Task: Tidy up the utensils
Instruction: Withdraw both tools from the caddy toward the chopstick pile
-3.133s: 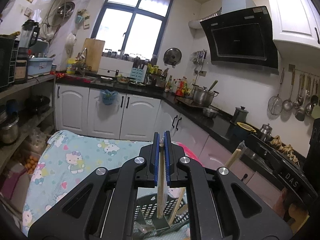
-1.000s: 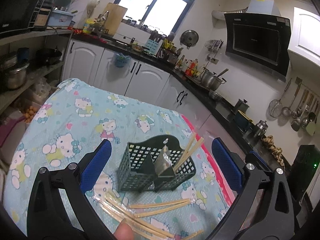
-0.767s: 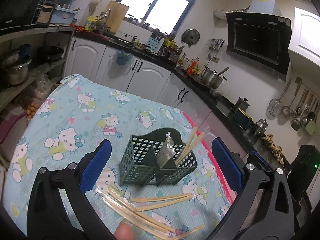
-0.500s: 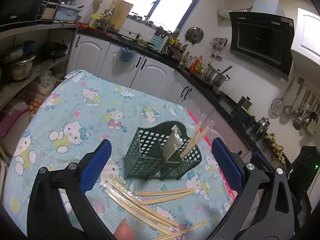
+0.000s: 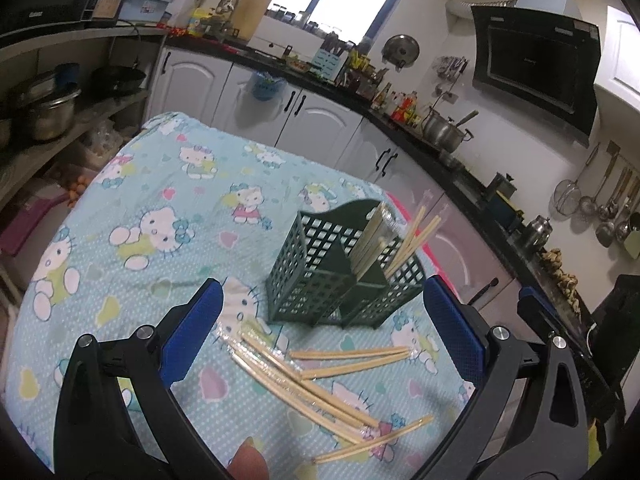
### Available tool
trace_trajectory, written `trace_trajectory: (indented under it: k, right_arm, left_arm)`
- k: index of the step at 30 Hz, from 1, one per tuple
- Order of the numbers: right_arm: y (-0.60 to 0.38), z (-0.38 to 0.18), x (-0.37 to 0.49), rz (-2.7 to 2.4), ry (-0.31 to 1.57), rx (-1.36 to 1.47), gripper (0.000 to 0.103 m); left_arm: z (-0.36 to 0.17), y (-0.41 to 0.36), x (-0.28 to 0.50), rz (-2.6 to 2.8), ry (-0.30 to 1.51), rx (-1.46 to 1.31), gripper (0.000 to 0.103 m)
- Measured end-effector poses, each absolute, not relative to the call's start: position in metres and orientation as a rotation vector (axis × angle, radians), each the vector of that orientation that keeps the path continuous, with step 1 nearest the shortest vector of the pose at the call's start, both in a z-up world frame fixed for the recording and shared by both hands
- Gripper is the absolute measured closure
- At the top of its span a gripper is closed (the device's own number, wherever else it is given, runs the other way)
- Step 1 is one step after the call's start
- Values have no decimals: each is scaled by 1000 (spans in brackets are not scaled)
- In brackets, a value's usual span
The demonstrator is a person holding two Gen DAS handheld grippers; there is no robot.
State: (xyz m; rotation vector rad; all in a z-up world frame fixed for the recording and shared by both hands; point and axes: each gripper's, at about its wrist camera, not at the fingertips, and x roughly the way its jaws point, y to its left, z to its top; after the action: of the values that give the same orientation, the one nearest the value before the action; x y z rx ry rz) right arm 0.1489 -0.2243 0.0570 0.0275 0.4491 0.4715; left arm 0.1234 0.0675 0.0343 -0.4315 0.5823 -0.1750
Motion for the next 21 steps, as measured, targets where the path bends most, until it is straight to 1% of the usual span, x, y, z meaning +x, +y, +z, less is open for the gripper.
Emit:
trace_trajectory:
  k: [21]
  right_arm:
    - [-228,20,147,443,536,-40,22]
  left_arm:
    - [3,66,113,-152,668,-402,11]
